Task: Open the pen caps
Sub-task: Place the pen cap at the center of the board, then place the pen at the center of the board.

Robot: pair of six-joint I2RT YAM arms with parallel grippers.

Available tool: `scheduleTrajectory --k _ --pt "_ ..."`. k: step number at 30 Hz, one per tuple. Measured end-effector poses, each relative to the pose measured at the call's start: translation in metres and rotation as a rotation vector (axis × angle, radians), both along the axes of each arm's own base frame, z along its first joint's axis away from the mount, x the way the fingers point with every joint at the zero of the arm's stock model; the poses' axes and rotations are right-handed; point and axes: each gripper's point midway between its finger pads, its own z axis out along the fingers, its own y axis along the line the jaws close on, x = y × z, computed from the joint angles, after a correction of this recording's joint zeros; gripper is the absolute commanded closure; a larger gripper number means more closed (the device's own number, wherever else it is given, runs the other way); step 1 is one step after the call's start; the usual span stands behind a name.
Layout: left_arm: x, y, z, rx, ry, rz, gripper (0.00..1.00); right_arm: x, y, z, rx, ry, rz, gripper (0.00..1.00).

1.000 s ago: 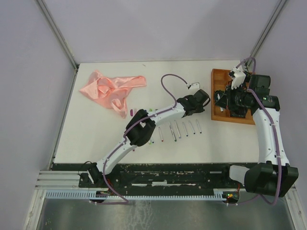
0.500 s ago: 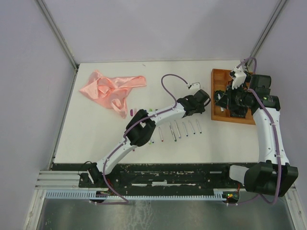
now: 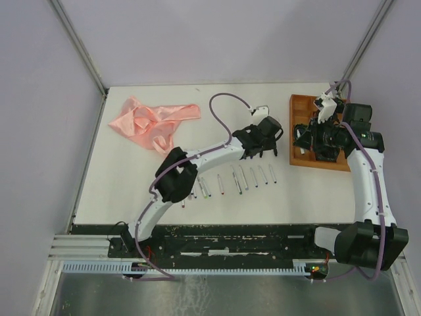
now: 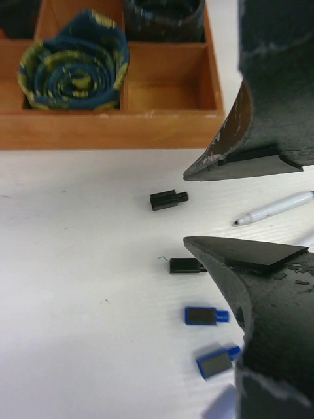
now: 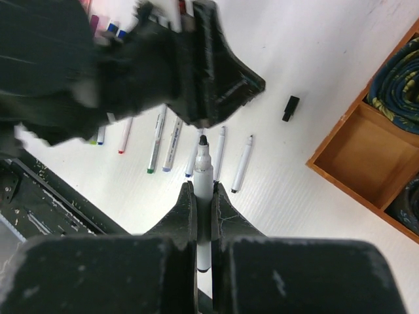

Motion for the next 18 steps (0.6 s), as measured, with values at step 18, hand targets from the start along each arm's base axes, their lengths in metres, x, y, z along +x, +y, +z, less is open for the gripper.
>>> scheduleTrajectory --k 18 --pt "-0.077 0.187 0.086 -0.062 -0.326 0.018 0.22 0.002 0.004 -0.034 0.042 0.085 0.039 0.96"
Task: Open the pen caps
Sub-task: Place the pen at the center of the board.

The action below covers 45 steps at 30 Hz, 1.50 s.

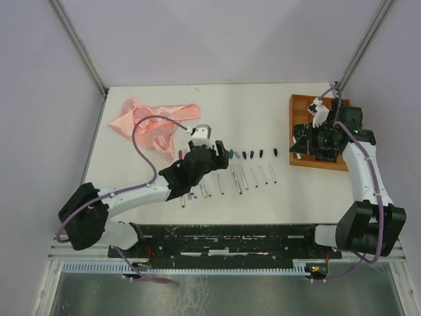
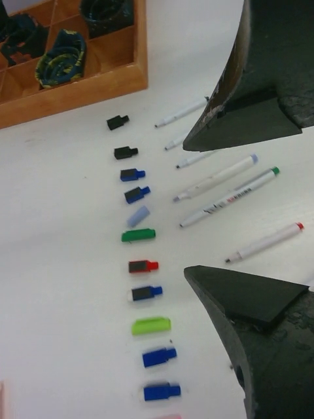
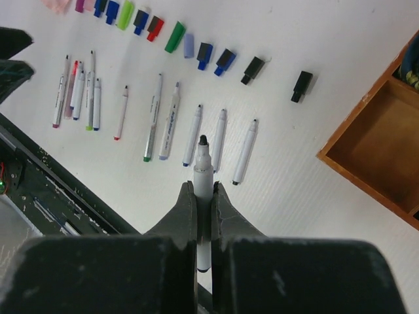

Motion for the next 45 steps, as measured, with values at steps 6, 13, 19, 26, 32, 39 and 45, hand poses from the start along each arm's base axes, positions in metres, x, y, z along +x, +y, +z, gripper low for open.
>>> scheduleTrajectory --k 6,13,19,26,32,39,45 --pt "-0.039 0.052 0.007 -0.051 -0.096 -0.018 0.19 0.003 -0.007 -0.042 -0.033 0.130 -0.016 0.96" --pt "-0.072 0.096 0.005 -0.159 -0.167 -0.012 0.18 0.004 -0.002 -0.093 -0.117 0.285 0.023 0.96" --pt "-0.089 0.116 -0.005 -0.228 -0.176 -0.002 0.17 -0.003 0.006 -0.133 -0.234 0.408 0.072 0.95" --pt "-0.096 0.128 0.010 -0.302 -0.225 0.009 0.16 -0.007 0.005 -0.157 -0.346 0.476 0.096 0.93" --pt "-0.097 0.131 0.007 -0.313 -0.217 0.020 0.16 -0.010 0.001 -0.167 -0.405 0.511 0.099 0.92" --pt "-0.098 0.131 -0.002 -0.312 -0.192 0.025 0.16 -0.008 -0.005 -0.177 -0.439 0.546 0.086 0.91" --pt "-0.099 0.131 -0.004 -0.308 -0.186 0.025 0.16 -0.009 -0.004 -0.183 -0.437 0.572 0.076 0.90"
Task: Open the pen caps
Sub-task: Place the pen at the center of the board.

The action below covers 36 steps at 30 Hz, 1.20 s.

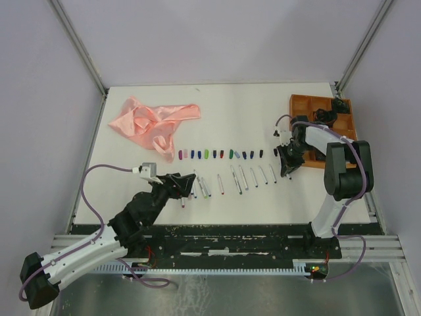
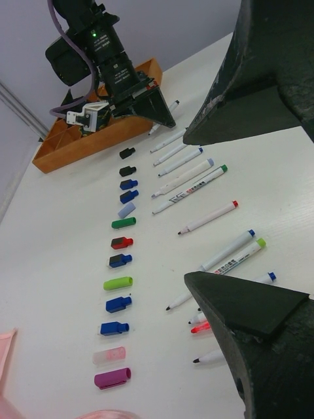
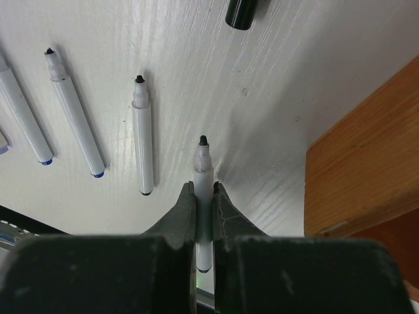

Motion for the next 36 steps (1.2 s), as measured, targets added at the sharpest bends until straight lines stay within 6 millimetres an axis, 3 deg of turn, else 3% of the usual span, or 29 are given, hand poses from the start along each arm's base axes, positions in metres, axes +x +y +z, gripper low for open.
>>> scheduleTrajectory --k 17,36 --pt "-0.0004 -0.0005 -0.0001 -0.013 0.008 0.000 0.16 0.0045 0.0013 -0.0037 -0.014 0.002 -0.019 0.79" --pt "-0.0004 -0.0005 0.0000 -0.014 0.008 0.000 0.16 0.0066 0.0020 -0.0037 -0.017 0.006 -0.019 0.76"
